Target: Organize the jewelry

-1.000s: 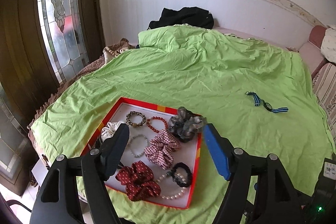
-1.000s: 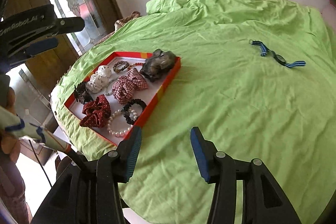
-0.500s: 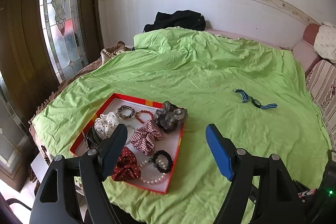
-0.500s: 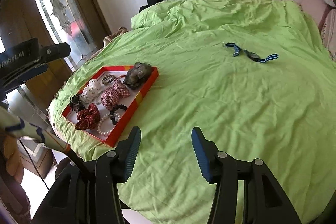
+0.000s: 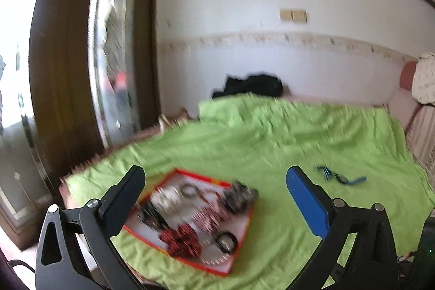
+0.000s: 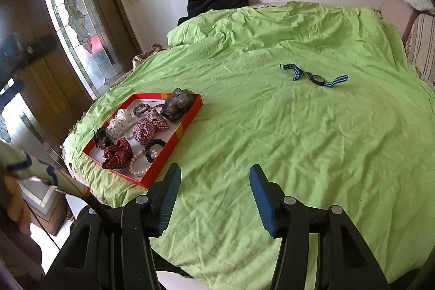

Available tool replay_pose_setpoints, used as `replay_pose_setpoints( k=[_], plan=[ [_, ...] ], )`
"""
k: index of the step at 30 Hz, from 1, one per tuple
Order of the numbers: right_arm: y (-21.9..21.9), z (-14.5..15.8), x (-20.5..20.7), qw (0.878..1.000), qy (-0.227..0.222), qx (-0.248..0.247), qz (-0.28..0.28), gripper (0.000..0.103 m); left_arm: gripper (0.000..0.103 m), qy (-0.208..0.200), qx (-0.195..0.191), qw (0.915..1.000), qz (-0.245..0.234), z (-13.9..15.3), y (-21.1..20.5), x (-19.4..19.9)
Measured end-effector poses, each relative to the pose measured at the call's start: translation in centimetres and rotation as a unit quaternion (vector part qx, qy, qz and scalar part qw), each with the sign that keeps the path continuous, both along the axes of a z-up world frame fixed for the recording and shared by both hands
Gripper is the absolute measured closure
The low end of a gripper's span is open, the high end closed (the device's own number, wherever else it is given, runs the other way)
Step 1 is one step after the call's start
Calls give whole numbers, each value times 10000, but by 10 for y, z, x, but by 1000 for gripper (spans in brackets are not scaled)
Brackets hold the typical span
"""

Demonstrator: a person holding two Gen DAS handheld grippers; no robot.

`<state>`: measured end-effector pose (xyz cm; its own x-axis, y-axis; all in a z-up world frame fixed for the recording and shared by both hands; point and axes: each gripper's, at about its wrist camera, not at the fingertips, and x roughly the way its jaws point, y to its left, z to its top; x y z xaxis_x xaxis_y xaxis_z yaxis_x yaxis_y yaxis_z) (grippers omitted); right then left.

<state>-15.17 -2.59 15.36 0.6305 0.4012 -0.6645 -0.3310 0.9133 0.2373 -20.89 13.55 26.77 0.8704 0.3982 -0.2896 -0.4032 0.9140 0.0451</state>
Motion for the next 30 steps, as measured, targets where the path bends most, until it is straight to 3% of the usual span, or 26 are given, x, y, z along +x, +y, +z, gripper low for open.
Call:
replay_pose_setpoints(
  k=[3,7,14,22,30],
  plan=[
    [2,5,-8,10000,-60,-22,-13,44,0,-7,128,9997,207,7,1,-12],
    [8,13,-17,9999,-139,-70,-17,43,0,38,-173,9998,-62,6,8,-24],
    [22,24,-32,9993,-290,-230,-11,37,0,301,-461,9985,-24,-16,25,-43],
    [39,21,-36,9989,-207,-432,-1,36,0,744,-368,9965,124,-41,44,-51],
    [65,15,-44,9969,-224,-737,156,35,0,1094,-722,9913,144,-67,68,-54]
  ],
)
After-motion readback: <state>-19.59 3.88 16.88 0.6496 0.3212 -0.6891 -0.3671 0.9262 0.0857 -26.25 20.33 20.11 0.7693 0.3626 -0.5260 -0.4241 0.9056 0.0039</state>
